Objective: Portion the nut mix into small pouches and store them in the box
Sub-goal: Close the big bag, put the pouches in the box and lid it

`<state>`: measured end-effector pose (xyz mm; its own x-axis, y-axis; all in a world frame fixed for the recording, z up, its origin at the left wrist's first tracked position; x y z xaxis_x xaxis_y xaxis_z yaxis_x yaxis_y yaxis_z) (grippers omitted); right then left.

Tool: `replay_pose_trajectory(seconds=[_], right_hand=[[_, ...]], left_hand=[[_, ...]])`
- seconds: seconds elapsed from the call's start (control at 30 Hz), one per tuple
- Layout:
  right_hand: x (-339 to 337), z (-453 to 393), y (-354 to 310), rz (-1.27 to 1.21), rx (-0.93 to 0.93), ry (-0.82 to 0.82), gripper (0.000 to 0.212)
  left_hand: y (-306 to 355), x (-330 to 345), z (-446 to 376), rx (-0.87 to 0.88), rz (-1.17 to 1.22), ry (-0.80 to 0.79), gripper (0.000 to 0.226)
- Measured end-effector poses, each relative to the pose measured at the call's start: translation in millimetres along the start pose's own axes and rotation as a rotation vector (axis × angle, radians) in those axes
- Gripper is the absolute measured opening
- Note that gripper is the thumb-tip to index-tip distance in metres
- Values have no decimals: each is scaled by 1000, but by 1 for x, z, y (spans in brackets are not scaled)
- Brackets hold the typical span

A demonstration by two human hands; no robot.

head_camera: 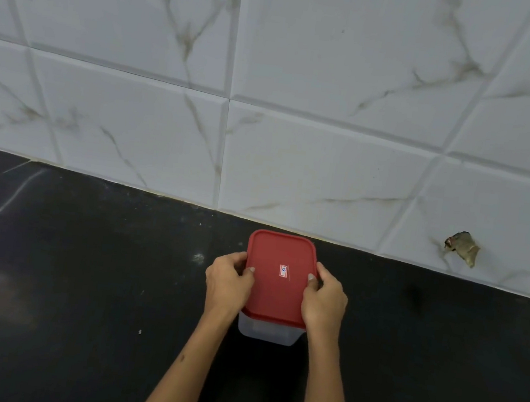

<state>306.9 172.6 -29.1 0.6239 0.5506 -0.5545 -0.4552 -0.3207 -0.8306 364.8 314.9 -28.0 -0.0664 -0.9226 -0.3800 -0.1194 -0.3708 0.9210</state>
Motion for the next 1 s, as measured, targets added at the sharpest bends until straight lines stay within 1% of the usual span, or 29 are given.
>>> replay_pose_trajectory(seconds=[0.07,0.2,0.37,0.73,0.9,1.0], right_hand=[[1,1,-2,8,3,10,41],[4,3,-1,-54,37,33,41],[0,6,-2,-72,64,18,41],[-26,17,10,-130,140,-39,39],[-40,16,17,-158,265,-112,38],[-44,11,17,-172,323,-170,48]], left_hand=[[1,-1,0,12,-1,3,32],[-1,1,-2,3,10,15,34],[3,3,2,18,-12,31,35],[1,-7,22,-57,13,-40,33],[0,-11,32,-129,57,-102,35],[-3,-13,26,-217,116,-138,40]])
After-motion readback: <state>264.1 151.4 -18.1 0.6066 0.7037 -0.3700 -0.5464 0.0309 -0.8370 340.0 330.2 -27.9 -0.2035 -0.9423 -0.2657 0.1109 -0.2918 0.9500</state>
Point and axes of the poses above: each hand's wrist, its own z-axis away from the middle knuckle, its own x-axis out of the palm, y = z × x, the point moved 2 cm from there along -z, towards the middle knuckle, and after that the axes turned 4 degrees about x, right-handed, at the moved point
